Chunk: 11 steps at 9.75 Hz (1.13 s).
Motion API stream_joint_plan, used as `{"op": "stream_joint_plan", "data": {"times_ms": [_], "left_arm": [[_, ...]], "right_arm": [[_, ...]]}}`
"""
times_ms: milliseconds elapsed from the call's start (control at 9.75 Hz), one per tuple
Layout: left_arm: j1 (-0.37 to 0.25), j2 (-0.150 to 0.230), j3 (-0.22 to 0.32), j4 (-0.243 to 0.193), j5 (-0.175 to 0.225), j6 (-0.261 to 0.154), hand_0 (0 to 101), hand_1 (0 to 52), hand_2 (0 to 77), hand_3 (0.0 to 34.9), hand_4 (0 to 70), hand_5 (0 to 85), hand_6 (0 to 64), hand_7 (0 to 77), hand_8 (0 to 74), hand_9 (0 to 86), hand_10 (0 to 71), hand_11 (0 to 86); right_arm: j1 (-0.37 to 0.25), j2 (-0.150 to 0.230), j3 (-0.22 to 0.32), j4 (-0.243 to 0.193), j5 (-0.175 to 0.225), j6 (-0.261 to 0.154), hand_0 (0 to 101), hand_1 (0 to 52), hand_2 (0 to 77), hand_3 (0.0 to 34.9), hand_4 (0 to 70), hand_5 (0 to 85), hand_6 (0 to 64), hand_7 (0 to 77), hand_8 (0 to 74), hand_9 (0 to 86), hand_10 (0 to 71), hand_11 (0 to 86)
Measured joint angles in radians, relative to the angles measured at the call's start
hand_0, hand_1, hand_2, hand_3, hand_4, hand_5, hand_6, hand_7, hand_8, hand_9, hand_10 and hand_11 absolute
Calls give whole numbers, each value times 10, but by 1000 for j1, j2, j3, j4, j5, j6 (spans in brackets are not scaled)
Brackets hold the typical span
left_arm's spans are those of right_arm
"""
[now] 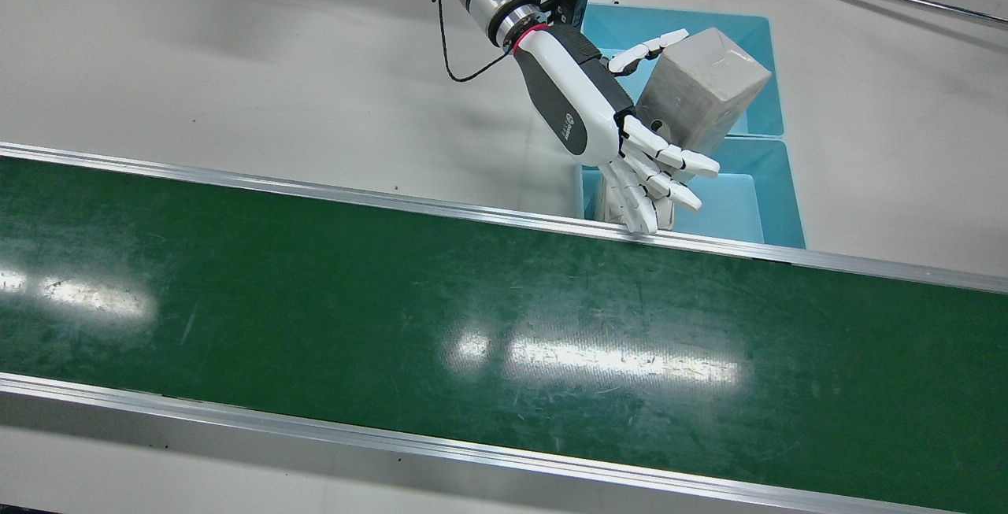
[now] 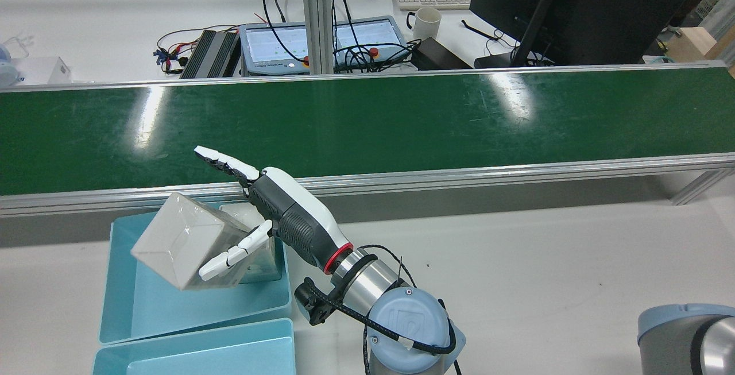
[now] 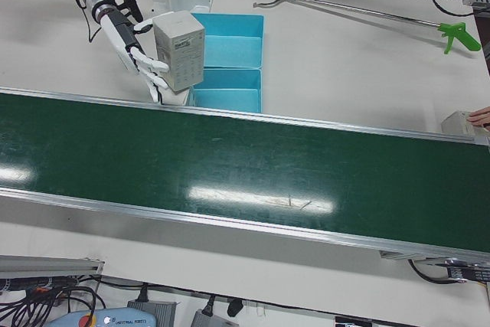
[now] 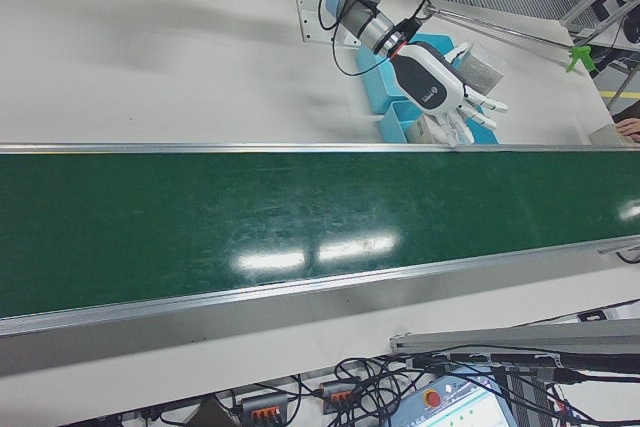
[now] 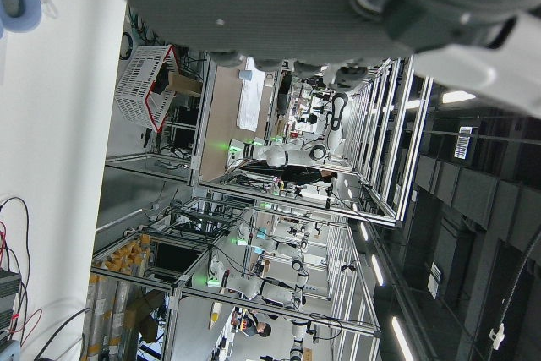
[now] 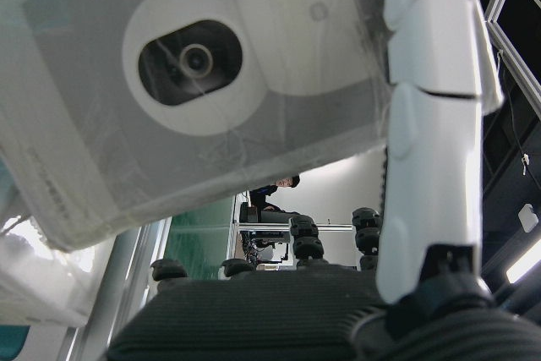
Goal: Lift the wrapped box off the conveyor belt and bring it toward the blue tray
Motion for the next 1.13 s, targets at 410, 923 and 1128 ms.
{"op": "stream_joint_plan", "data": {"times_ms": [410, 923, 1128], "left_arm": [[0, 0, 0, 0, 0, 0, 0, 0, 5, 0, 0, 11, 5, 5, 5, 5, 5, 0], [0, 0, 0, 0, 0, 0, 0, 0, 5, 0, 5, 11, 5, 5, 5, 5, 5, 5], [0, 0, 0, 0, 0, 0, 0, 0, 5, 0, 0, 5, 0, 5, 5, 0, 0, 5]], "right_arm": [[28, -34, 76, -19, 3, 2, 478, 153, 93, 262, 93, 65, 16, 120, 0, 5, 0, 5], [220, -124, 185, -157, -36, 137, 544, 256, 185, 162, 185, 240, 104, 235, 93, 11, 0, 5], [402, -239, 197, -181, -133, 270, 519, 169, 316, 27, 256, 616, 349, 524, 267, 267, 104, 71]]}}
